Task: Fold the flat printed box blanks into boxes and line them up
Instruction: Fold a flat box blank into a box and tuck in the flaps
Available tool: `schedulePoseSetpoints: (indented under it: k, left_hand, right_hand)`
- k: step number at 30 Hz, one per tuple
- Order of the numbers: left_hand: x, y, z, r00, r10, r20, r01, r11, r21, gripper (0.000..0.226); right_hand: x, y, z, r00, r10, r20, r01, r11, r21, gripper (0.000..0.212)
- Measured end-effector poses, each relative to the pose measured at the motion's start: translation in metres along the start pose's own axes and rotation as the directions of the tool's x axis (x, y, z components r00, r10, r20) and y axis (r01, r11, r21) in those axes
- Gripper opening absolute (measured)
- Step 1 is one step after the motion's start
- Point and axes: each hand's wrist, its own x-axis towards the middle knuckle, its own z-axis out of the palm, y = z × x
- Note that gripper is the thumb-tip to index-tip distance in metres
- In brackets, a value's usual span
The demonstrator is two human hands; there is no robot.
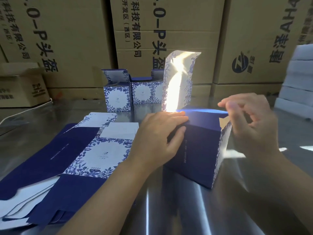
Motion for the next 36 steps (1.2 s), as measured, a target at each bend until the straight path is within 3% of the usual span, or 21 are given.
schedulePoseSetpoints:
  k: [3,6,10,14,18,26,36]
  left_hand:
    - [0.0,0.0,0.002,1.0,0.007,0.005,-0.007,1.0,0.025,0.025]
    - [0.0,0.0,0.002,1.0,0.015,-0.011,-0.015,0.999,0.038,0.024]
    - [-0.001,0.0,0.003,0.997,0.03,-0.072,-0.02,0.99,0.138,0.021]
    - [-0.001,-0.001,0.002,0.976,-0.114,-0.188,0.147,0.974,0.171,0.021]
    - [-0.001,-0.005,0.001,0.959,-0.208,-0.191,0.238,0.959,0.153,0.024]
    - [-0.001,-0.005,0.003,0.971,-0.165,-0.175,0.182,0.98,0.084,0.019]
    - [-0.001,-0.009,0.008,0.984,-0.101,-0.145,0.109,0.993,0.051,0.018]
  right_hand:
    - [-0.007,-0.011,0.005,0.942,-0.329,0.067,0.335,0.934,-0.12,0.021]
    - [-0.011,-0.016,0.01,0.881,-0.444,0.165,0.47,0.862,-0.187,0.015]
    - [-0.012,-0.016,0.012,0.877,-0.437,0.201,0.474,0.854,-0.213,0.011]
    - [-0.01,-0.016,0.01,0.888,-0.403,0.221,0.449,0.865,-0.224,0.012]
    - [-0.011,-0.017,0.009,0.901,-0.368,0.229,0.415,0.883,-0.217,0.013]
    - [-0.01,-0.014,0.011,0.945,-0.238,0.223,0.299,0.905,-0.303,0.015]
    - [-0.011,-0.017,0.01,0.944,-0.149,0.296,0.253,0.9,-0.354,0.027]
